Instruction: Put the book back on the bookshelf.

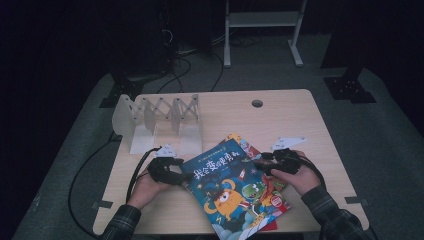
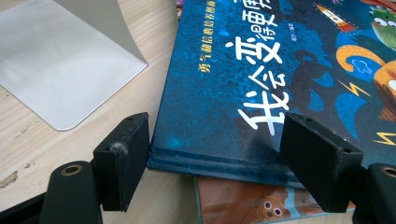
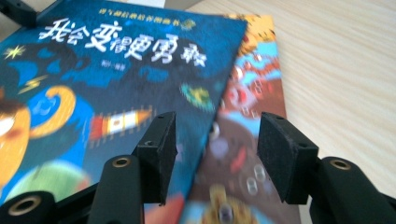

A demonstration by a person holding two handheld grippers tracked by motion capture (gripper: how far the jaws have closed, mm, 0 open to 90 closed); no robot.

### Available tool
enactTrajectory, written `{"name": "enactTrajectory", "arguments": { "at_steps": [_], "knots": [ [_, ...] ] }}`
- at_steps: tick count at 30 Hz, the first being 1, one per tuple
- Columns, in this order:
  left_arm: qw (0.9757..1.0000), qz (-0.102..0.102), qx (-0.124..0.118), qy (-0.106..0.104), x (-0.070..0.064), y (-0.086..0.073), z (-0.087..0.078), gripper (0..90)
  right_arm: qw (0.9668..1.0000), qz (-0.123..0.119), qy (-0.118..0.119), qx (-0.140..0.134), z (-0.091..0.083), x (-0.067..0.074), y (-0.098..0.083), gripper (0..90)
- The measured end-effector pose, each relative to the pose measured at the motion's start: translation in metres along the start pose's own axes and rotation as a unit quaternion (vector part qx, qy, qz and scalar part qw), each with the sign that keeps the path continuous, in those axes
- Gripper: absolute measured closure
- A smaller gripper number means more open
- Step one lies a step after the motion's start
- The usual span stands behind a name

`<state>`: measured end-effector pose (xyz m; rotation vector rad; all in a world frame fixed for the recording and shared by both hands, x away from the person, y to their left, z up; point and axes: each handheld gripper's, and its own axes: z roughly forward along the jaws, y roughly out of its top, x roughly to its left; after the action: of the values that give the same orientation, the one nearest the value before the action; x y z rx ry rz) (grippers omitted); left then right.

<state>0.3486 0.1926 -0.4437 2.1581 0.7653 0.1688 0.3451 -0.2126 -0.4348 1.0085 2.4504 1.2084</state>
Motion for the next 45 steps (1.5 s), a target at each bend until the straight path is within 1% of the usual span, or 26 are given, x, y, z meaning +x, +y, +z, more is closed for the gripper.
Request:
{"name": "enactTrajectory", "arguments": {
  "at_steps": [1, 2, 3, 5, 6, 7, 9, 11, 12, 14, 16, 17, 19, 20, 24, 26, 28, 29, 32, 35, 38, 41, 42, 45],
  "knots": [
    [1.0, 0.0, 0.0, 0.0, 0.0, 0.0, 0.0, 23.7, 1.0, 0.0, 0.0, 0.0, 0.0, 0.0, 0.0, 45.8],
    [1.0, 0.0, 0.0, 0.0, 0.0, 0.0, 0.0, 23.7, 1.0, 0.0, -0.002, 0.0, -0.004, 0.0, -0.004, 45.5],
    [1.0, -0.001, -0.001, 0.001, 0.0, 0.0, 0.0, 23.6, 1.0, 0.006, -0.002, -0.001, -0.012, 0.0, -0.011, 45.0],
    [1.0, 0.0, 0.0, 0.001, 0.0, 0.0, 0.0, 23.6, 1.0, 0.007, -0.005, -0.002, -0.02, 0.0, -0.017, 44.6],
    [1.0, 0.0, 0.0, 0.001, 0.0, 0.0, 0.0, 23.6, 1.0, 0.007, -0.005, -0.002, -0.02, 0.0, -0.017, 44.6],
    [1.0, 0.0, 0.0, 0.0, 0.0, 0.0, 0.0, 23.6, 0.9999, 0.008, -0.008, -0.005, -0.027, 0.0, -0.023, 44.1],
    [1.0, -0.001, 0.001, 0.001, 0.0, 0.0, 0.0, 23.6, 0.9999, 0.007, -0.011, -0.005, -0.033, 0.001, -0.029, 43.9],
    [1.0, -0.001, 0.001, 0.001, 0.0, 0.0, 0.0, 23.6, 0.9999, 0.009, -0.011, -0.007, -0.036, 0.001, -0.033, 43.7],
    [1.0, -0.001, 0.001, 0.002, 0.0, 0.0, 0.0, 23.6, 0.9999, 0.011, -0.011, -0.006, -0.041, 0.002, -0.04, 43.4],
    [1.0, -0.001, 0.002, 0.0, 0.0, 0.0, 0.0, 23.6, 0.9999, 0.011, -0.011, -0.004, -0.044, 0.003, -0.044, 43.3],
    [1.0, -0.002, 0.003, -0.001, 0.0, 0.0, 0.0, 23.6, 0.9999, 0.013, -0.01, -0.004, -0.05, 0.007, -0.053, 42.8],
    [1.0, -0.002, 0.003, -0.001, 0.0, 0.0, 0.0, 23.6, 0.9999, 0.013, -0.01, -0.004, -0.05, 0.007, -0.053, 42.8],
    [1.0, -0.002, 0.003, -0.001, 0.0, 0.0, 0.0, 23.6, 0.9998, 0.015, -0.009, -0.007, -0.057, 0.009, -0.06, 42.7],
    [1.0, -0.002, 0.003, -0.001, 0.0, 0.0, 0.0, 23.6, 0.9998, 0.015, -0.009, -0.007, -0.057, 0.009, -0.06, 42.7],
    [1.0, -0.003, 0.001, 0.004, -0.001, 0.0, 0.0, 23.6, 0.9997, 0.018, -0.012, -0.014, -0.066, 0.012, -0.067, 42.6],
    [1.0, -0.003, 0.001, 0.005, -0.001, 0.0, 0.0, 23.6, 0.9996, 0.021, -0.009, -0.017, -0.07, 0.014, -0.07, 42.6],
    [1.0, -0.004, 0.001, 0.005, -0.001, 0.0, 0.0, 23.6, 0.9996, 0.021, -0.009, -0.016, -0.072, 0.015, -0.073, 42.4],
    [1.0, -0.005, 0.002, 0.005, -0.002, -0.001, -0.001, 23.6, 0.9997, 0.022, -0.005, -0.014, -0.075, 0.018, -0.077, 42.3],
    [1.0, -0.006, 0.004, 0.007, -0.002, -0.001, -0.001, 23.7, 0.9997, 0.022, -0.001, -0.01, -0.077, 0.021, -0.082, 42.3],
    [0.9999, -0.008, 0.005, 0.008, -0.004, -0.002, -0.002, 23.9, 0.9998, 0.019, -0.002, -0.007, -0.079, 0.024, -0.087, 42.3],
    [0.9999, -0.015, 0.004, 0.006, -0.006, -0.006, -0.006, 24.4, 0.9998, 0.017, -0.003, -0.006, -0.081, 0.025, -0.09, 42.1],
    [0.9999, -0.014, 0.007, 0.006, -0.008, -0.008, -0.008, 24.8, 0.9998, 0.018, -0.004, -0.004, -0.082, 0.026, -0.091, 42.0],
    [0.9998, -0.011, 0.012, 0.008, -0.011, -0.009, -0.01, 24.9, 0.9998, 0.019, -0.006, -0.005, -0.084, 0.025, -0.093, 42.0],
    [0.9998, -0.011, 0.014, 0.01, -0.011, -0.011, -0.012, 25.2, 0.9997, 0.023, -0.008, -0.006, -0.086, 0.024, -0.095, 41.9]
  ]
}}
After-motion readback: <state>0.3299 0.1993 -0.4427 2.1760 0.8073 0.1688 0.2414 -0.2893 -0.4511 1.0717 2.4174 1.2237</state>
